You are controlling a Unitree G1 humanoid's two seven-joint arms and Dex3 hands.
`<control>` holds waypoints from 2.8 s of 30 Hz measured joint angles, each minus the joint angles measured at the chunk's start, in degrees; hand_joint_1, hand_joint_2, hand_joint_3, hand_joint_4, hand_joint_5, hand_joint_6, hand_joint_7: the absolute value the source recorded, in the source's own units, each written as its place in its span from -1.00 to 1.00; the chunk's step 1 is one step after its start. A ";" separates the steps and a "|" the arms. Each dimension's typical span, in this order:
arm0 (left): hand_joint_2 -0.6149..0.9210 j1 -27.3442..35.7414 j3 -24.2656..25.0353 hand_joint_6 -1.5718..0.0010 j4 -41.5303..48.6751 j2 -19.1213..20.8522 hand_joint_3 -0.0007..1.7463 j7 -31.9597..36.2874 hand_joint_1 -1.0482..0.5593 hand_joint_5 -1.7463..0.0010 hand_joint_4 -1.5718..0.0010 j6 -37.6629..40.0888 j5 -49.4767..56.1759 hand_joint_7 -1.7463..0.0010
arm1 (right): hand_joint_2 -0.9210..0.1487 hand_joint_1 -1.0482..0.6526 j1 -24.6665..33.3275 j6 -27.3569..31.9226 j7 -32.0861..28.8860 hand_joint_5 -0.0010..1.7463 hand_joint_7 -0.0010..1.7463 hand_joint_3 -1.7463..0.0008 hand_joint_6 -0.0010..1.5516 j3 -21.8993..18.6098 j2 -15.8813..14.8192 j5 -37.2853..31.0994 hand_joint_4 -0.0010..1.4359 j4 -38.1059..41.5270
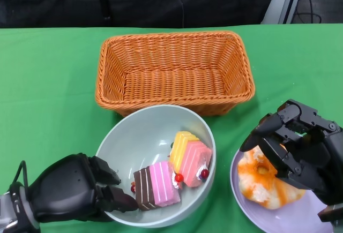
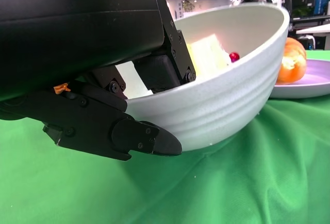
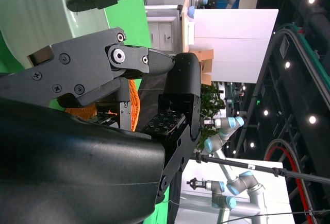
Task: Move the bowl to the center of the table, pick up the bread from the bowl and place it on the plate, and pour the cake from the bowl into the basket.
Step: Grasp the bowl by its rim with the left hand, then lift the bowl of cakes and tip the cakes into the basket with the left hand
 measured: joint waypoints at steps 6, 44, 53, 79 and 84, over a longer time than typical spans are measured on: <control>1.00 -0.56 -0.86 -0.33 1.02 -1.18 -0.80 1.48 -0.21 0.78 -0.38 0.33 0.06 0.96 | -0.89 0.08 0.00 -0.01 -0.43 0.68 0.37 0.52 -0.10 0.12 0.02 -0.07 0.03 -0.01; 1.00 -0.72 -4.51 0.15 4.62 -5.11 -0.82 22.79 -0.03 -0.97 0.25 6.30 3.49 -0.43 | -0.96 0.09 0.00 -0.54 0.72 0.68 0.37 0.52 -0.09 0.43 0.44 0.87 0.03 0.34; 1.00 -0.73 -4.84 0.11 5.18 -5.17 -0.78 24.12 -0.02 -0.94 0.22 6.71 3.54 -0.38 | -0.99 0.07 0.00 -0.57 0.73 0.68 0.37 0.55 -0.11 0.43 0.49 0.92 0.03 0.39; 1.00 1.53 -0.39 0.14 -1.51 -2.25 -0.74 27.18 0.20 -0.76 0.14 3.45 1.11 -0.59 | -1.00 0.06 -0.06 -0.60 0.81 0.67 0.34 0.61 -0.10 0.18 0.56 1.09 0.02 1.30; 0.98 3.28 1.47 0.16 -3.22 -1.80 -0.63 27.27 0.16 -0.70 0.11 1.57 0.34 -0.54 | -1.00 0.07 -0.14 -0.60 0.87 0.66 0.33 0.62 -0.10 0.08 0.59 1.18 0.01 1.46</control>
